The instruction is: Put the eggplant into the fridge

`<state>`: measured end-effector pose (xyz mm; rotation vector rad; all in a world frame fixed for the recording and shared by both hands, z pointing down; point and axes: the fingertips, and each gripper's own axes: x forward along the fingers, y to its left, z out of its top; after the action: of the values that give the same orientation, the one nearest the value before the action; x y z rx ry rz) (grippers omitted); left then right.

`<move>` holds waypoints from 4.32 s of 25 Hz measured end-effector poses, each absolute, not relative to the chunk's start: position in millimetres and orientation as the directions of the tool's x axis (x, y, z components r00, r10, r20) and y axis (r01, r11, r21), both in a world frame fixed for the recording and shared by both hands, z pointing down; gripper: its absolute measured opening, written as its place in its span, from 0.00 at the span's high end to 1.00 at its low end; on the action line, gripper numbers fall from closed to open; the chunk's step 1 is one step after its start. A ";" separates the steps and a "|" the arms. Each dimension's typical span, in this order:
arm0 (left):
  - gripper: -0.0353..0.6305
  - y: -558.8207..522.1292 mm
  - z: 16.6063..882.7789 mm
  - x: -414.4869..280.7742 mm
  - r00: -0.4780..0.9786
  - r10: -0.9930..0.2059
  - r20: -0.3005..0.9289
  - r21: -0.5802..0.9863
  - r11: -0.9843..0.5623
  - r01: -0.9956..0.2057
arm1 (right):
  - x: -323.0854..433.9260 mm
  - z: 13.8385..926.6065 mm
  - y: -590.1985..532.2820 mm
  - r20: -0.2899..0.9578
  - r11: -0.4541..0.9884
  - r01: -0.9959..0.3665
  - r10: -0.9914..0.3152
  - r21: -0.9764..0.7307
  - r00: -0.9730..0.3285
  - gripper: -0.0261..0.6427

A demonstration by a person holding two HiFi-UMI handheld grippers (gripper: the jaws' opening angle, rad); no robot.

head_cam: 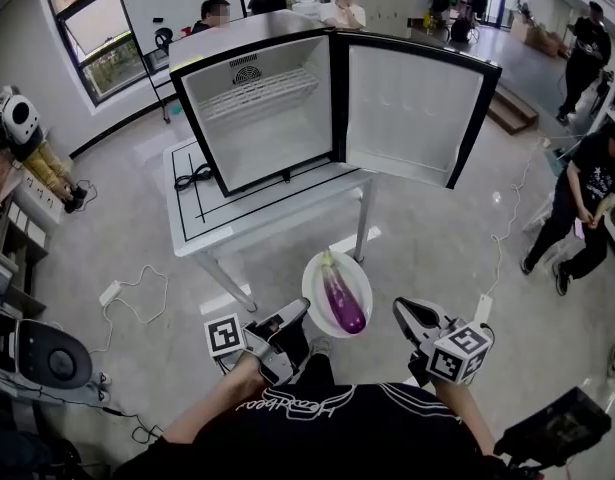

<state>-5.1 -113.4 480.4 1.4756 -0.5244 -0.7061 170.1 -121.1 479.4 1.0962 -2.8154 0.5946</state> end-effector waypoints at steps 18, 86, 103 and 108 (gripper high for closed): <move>0.91 -316.1 479.4 -84.2 0.670 -0.738 -0.077 0.996 -0.023 0.088 | 91.3 480.9 -311.3 0.234 0.674 -0.647 -0.606 -0.356 -0.760 0.95; 0.91 -620.6 504.9 -154.1 0.412 -0.910 0.039 0.978 -0.050 -0.204 | 57.5 525.6 -501.5 0.325 0.755 -0.552 -0.455 -0.354 -0.829 0.95; 0.91 -661.5 575.5 -178.3 0.304 -0.931 0.202 0.965 0.137 -0.223 | 77.5 548.3 -509.9 0.364 0.698 -0.593 -0.472 -0.403 -0.803 0.95; 0.91 -667.2 582.1 -185.1 0.275 -0.933 0.233 0.961 0.178 -0.210 | 81.8 549.6 -512.6 0.368 0.692 -0.600 -0.478 -0.401 -0.797 0.95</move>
<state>-185.1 -667.2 582.1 1.3084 -1.2017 -0.7414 81.8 -512.6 549.6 0.8648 -2.6686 0.7557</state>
